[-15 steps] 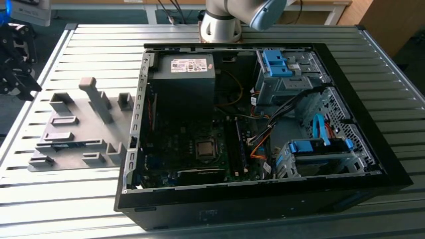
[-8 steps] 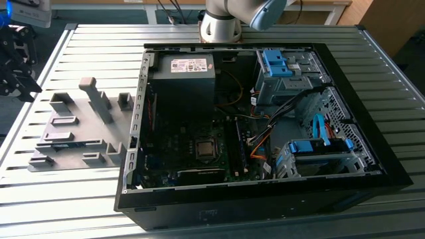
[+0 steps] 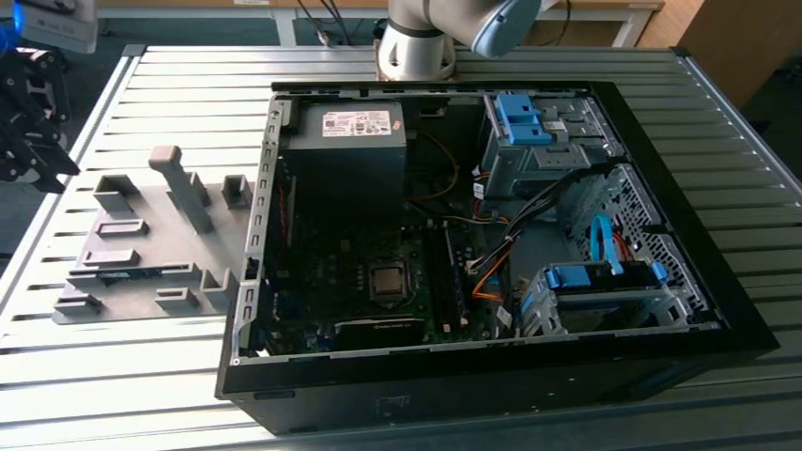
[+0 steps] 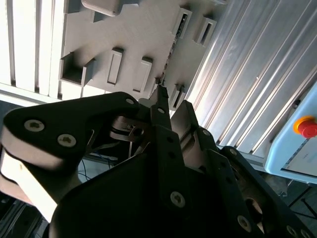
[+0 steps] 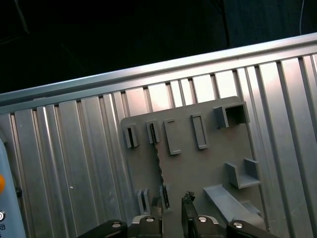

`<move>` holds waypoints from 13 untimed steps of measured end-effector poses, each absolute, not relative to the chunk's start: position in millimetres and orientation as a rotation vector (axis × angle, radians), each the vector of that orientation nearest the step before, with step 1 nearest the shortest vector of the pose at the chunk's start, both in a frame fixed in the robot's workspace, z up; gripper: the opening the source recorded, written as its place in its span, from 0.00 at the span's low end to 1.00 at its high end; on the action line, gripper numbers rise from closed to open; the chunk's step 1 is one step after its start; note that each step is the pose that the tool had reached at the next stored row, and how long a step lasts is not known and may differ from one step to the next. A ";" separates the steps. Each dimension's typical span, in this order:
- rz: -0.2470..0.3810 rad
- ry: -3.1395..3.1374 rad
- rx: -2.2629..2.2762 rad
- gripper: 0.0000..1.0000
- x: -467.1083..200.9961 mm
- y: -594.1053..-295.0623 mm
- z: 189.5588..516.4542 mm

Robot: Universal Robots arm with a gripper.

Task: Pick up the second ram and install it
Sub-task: 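Pick up the second ram and move it above second insertion slot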

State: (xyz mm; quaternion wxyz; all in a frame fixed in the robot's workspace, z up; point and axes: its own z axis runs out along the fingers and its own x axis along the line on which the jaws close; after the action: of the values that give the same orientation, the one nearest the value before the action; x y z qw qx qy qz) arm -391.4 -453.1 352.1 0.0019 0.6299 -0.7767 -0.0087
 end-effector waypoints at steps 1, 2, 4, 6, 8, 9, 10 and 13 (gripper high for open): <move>-0.027 -2.437 1.977 0.30 -391.3 -453.3 351.5; -0.027 -2.437 1.977 0.30 -391.3 -453.5 350.8; -0.027 -2.437 1.977 0.30 -391.3 -454.1 348.8; -0.027 -2.437 1.976 0.30 -391.3 -454.5 346.3; -0.027 -2.437 1.976 0.30 -391.4 -454.9 344.2; -0.027 -2.437 1.976 0.30 -391.4 -455.0 343.6; -0.027 -2.437 1.976 0.30 -391.3 -455.0 343.3; -0.027 -2.437 1.976 0.30 -391.4 -455.1 340.8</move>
State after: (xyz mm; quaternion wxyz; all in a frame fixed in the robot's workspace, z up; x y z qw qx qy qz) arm -391.4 -455.1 340.8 0.0020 0.6299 -0.7766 -0.0087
